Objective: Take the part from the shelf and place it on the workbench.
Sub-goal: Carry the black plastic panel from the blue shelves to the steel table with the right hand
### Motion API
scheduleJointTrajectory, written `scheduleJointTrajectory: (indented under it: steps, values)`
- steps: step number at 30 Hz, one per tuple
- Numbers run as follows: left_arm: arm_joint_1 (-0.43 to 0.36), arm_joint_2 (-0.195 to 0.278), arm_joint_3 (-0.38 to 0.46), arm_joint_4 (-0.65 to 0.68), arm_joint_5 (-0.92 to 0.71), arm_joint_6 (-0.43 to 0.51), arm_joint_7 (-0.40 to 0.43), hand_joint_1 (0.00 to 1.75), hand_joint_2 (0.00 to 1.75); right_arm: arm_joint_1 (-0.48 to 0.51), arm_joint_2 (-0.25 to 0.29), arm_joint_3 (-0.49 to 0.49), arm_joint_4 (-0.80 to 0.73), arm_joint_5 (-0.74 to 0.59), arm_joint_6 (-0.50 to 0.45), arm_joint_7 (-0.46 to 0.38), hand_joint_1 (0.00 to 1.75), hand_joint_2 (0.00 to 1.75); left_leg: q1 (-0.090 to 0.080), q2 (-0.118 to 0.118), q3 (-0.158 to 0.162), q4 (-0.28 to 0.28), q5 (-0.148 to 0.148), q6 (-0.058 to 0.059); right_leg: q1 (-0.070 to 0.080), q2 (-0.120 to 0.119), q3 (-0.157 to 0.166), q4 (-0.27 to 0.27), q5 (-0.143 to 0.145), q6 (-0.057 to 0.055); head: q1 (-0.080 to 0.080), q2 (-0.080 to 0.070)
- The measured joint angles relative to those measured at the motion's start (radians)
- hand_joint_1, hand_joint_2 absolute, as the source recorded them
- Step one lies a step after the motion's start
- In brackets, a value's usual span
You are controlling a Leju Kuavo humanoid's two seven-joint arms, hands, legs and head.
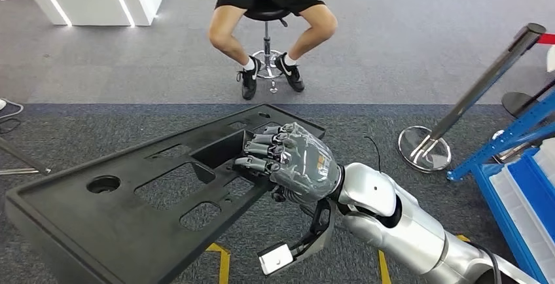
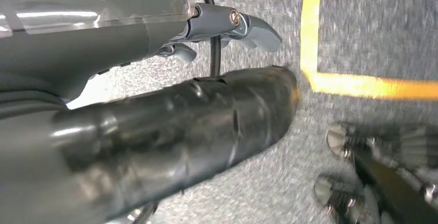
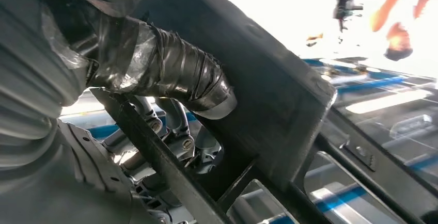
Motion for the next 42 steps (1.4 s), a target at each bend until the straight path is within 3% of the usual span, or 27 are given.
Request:
scheduleJointTrajectory:
  steps: [2,3,5,7,9,11,13,15,17,18,19,20,21,23,24,26,28,30,32,33,34,35,37,39,41,42]
  values:
    - [-0.003,0.0,0.0,0.0,-0.001,0.0,0.0,0.0,0.0,0.003,-0.002,0.001,0.001,0.0,0.0,0.0,1.75,1.75,-0.001,-0.028,-0.002,0.004,-0.001,0.003,0.001,0.012,-0.061,0.105,-0.029,0.0,0.0,0.0]
    - [-0.004,0.0,0.0,0.0,-0.003,-0.001,0.0,0.0,0.0,0.004,-0.004,0.001,0.002,-0.001,0.0,0.0,1.75,1.75,-0.001,-0.043,-0.002,0.007,-0.002,0.003,0.001,0.013,-0.072,0.114,-0.017,0.0,0.0,0.0]
    - [-0.004,-0.001,0.0,0.0,-0.006,-0.002,-0.001,0.0,0.0,0.005,-0.014,-0.002,-0.002,-0.007,0.0,0.001,1.75,1.75,-0.001,-0.074,-0.003,0.017,-0.006,0.0,0.001,0.029,-0.034,0.015,0.058,-0.004,0.001,0.0]
    - [-0.004,-0.003,0.0,0.0,-0.008,-0.003,-0.002,0.0,0.0,0.007,-0.033,-0.011,-0.01,-0.019,0.001,-0.001,1.75,1.75,-0.001,-0.101,-0.008,0.029,-0.01,-0.007,-0.002,0.073,0.015,-0.105,0.11,-0.009,0.0,0.0]
    - [-0.002,-0.005,0.0,0.0,-0.008,-0.004,-0.003,0.0,0.0,0.01,-0.053,-0.027,-0.02,-0.031,0.005,-0.008,1.75,1.75,0.001,-0.124,-0.019,0.035,-0.011,-0.018,-0.001,0.091,0.029,-0.145,0.114,-0.01,0.0,0.0]
    - [0.003,-0.006,0.001,0.0,-0.006,-0.01,-0.002,0.0,0.0,0.01,-0.065,-0.042,-0.026,-0.041,0.014,-0.018,1.75,1.75,0.005,-0.136,-0.027,0.034,-0.009,-0.029,-0.001,0.066,0.037,-0.156,0.119,-0.016,0.001,0.0]
    - [0.003,-0.006,0.001,0.0,-0.006,-0.015,0.001,0.0,0.0,0.008,-0.071,-0.052,-0.028,-0.047,0.025,-0.027,1.75,1.75,0.004,-0.087,-0.043,0.066,-0.031,-0.04,-0.004,0.04,0.052,-0.174,0.126,-0.026,-0.002,0.0]
    - [-0.002,-0.007,0.002,0.0,-0.005,-0.017,0.001,0.0,0.0,0.006,-0.073,-0.059,-0.03,-0.049,0.034,-0.031,1.75,1.75,0.007,-0.02,-0.094,0.173,-0.092,-0.051,-0.003,0.012,0.06,-0.184,0.129,-0.031,-0.005,0.0]
    - [-0.006,-0.007,0.002,0.0,-0.004,-0.02,0.001,0.0,0.0,0.005,-0.075,-0.062,-0.031,-0.049,0.042,-0.034,1.75,1.75,0.015,0.001,-0.154,0.286,-0.139,-0.061,-0.003,-0.018,0.061,-0.185,0.126,-0.031,-0.005,0.0]
    - [-0.007,-0.007,0.002,0.0,-0.004,-0.023,0.001,0.0,0.0,0.005,-0.075,-0.063,-0.031,-0.048,0.045,-0.035,1.75,1.75,0.019,0.004,-0.163,0.301,-0.136,-0.065,-0.003,-0.033,0.062,-0.185,0.124,-0.029,-0.005,0.0]
    - [-0.006,-0.008,0.002,0.0,-0.004,-0.027,0.001,0.0,0.0,0.005,-0.075,-0.065,-0.031,-0.046,0.047,-0.036,1.75,1.75,0.022,0.008,-0.153,0.282,-0.117,-0.068,-0.004,-0.047,0.064,-0.185,0.122,-0.027,-0.005,0.0]
    - [-0.005,-0.008,0.002,0.0,-0.005,-0.032,0.0,0.0,0.0,0.004,-0.075,-0.068,-0.031,-0.045,0.051,-0.036,1.75,1.75,0.024,0.018,-0.122,0.224,-0.083,-0.069,-0.004,-0.06,0.068,-0.185,0.118,-0.024,-0.005,0.0]
    - [-0.004,-0.008,0.002,0.0,-0.005,-0.036,-0.001,0.0,0.0,0.003,-0.076,-0.072,-0.031,-0.044,0.054,-0.035,1.75,1.75,0.024,0.042,-0.083,0.151,-0.053,-0.069,-0.003,-0.072,0.072,-0.184,0.114,-0.019,-0.005,0.0]
    - [-0.004,-0.01,0.003,0.0,-0.006,-0.04,-0.003,0.0,0.0,-0.002,-0.08,-0.081,-0.032,-0.043,0.059,-0.035,1.75,1.75,0.018,0.075,-0.026,0.048,-0.019,-0.058,0.001,-0.094,0.08,-0.183,0.104,-0.006,-0.004,0.0]
    - [-0.004,-0.01,0.004,0.0,-0.006,-0.041,-0.004,0.0,0.0,-0.004,-0.082,-0.084,-0.032,-0.042,0.06,-0.035,1.75,1.75,0.013,0.079,-0.019,0.032,-0.019,-0.051,0.004,-0.105,0.084,-0.183,0.1,0.0,-0.003,0.0]
    - [-0.003,-0.01,0.006,0.0,-0.006,-0.043,-0.006,0.0,0.0,-0.006,-0.085,-0.088,-0.034,-0.041,0.061,-0.035,1.75,1.75,0.008,0.052,-0.017,0.028,-0.019,-0.034,0.001,-0.12,0.093,-0.184,0.094,0.013,-0.002,0.0]
    - [-0.004,-0.01,0.009,0.0,-0.006,-0.045,-0.007,0.0,0.0,-0.008,-0.087,-0.092,-0.037,-0.04,0.062,-0.035,1.75,1.75,0.01,0.028,-0.008,0.019,-0.017,-0.018,-0.007,-0.082,0.086,-0.154,0.07,0.022,-0.002,0.0]
    - [-0.006,-0.01,0.012,0.0,-0.006,-0.048,-0.008,0.0,0.0,-0.008,-0.092,-0.099,-0.039,-0.039,0.064,-0.034,1.75,1.75,0.009,0.004,-0.002,0.015,-0.017,-0.006,-0.008,-0.018,0.032,-0.044,0.016,0.021,-0.001,0.0]
    - [-0.008,-0.01,0.015,0.0,-0.006,-0.05,-0.011,0.0,0.0,-0.007,-0.097,-0.102,-0.039,-0.038,0.067,-0.034,1.75,1.75,0.004,-0.024,0.0,0.016,-0.019,0.001,-0.004,0.007,-0.046,0.085,-0.023,0.017,-0.001,0.0]
    - [-0.009,-0.01,0.016,0.0,-0.006,-0.051,-0.012,0.0,0.0,-0.006,-0.099,-0.102,-0.039,-0.037,0.069,-0.034,1.75,1.75,0.001,-0.04,0.001,0.017,-0.02,0.003,-0.001,0.01,-0.07,0.111,-0.016,0.014,-0.001,0.0]
    - [-0.009,-0.01,0.017,0.0,-0.006,-0.051,-0.013,0.0,0.0,-0.006,-0.099,-0.102,-0.039,-0.037,0.07,-0.034,1.75,1.75,-0.002,-0.056,0.004,0.018,-0.021,0.005,0.002,0.014,-0.075,0.098,0.01,0.009,-0.001,0.0]
    - [-0.009,-0.01,0.017,0.0,-0.006,-0.052,-0.014,0.0,0.0,-0.006,-0.1,-0.103,-0.039,-0.037,0.072,-0.034,1.75,1.75,-0.004,-0.073,0.007,0.02,-0.022,0.006,0.006,0.023,-0.059,0.043,0.054,0.001,-0.001,0.0]
    - [-0.01,-0.013,0.017,0.001,-0.006,-0.052,-0.015,0.0,0.0,-0.007,-0.102,-0.106,-0.039,-0.037,0.072,-0.034,1.75,1.75,-0.006,-0.103,0.009,0.022,-0.024,0.004,0.01,0.07,-0.011,-0.091,0.127,-0.017,-0.001,0.0]
    - [-0.008,-0.016,0.018,0.001,-0.006,-0.053,-0.015,0.0,0.0,-0.01,-0.106,-0.109,-0.039,-0.037,0.073,-0.034,1.75,1.75,-0.001,-0.13,0.004,0.022,-0.023,-0.004,0.013,0.099,0.016,-0.16,0.145,-0.026,-0.001,0.0]
    - [-0.004,-0.016,0.019,0.001,-0.006,-0.054,-0.016,0.0,0.0,-0.013,-0.108,-0.11,-0.039,-0.036,0.074,-0.033,1.75,1.75,0.0,-0.156,0.0,0.015,-0.021,-0.017,0.012,0.08,0.028,-0.177,0.143,-0.027,0.0,0.0]
    - [-0.001,-0.016,0.019,0.002,-0.006,-0.055,-0.017,0.0,0.0,-0.016,-0.108,-0.11,-0.04,-0.036,0.075,-0.033,1.75,1.75,-0.002,-0.151,0.002,0.015,-0.023,-0.022,0.008,0.066,0.039,-0.189,0.146,-0.028,0.0,0.0]
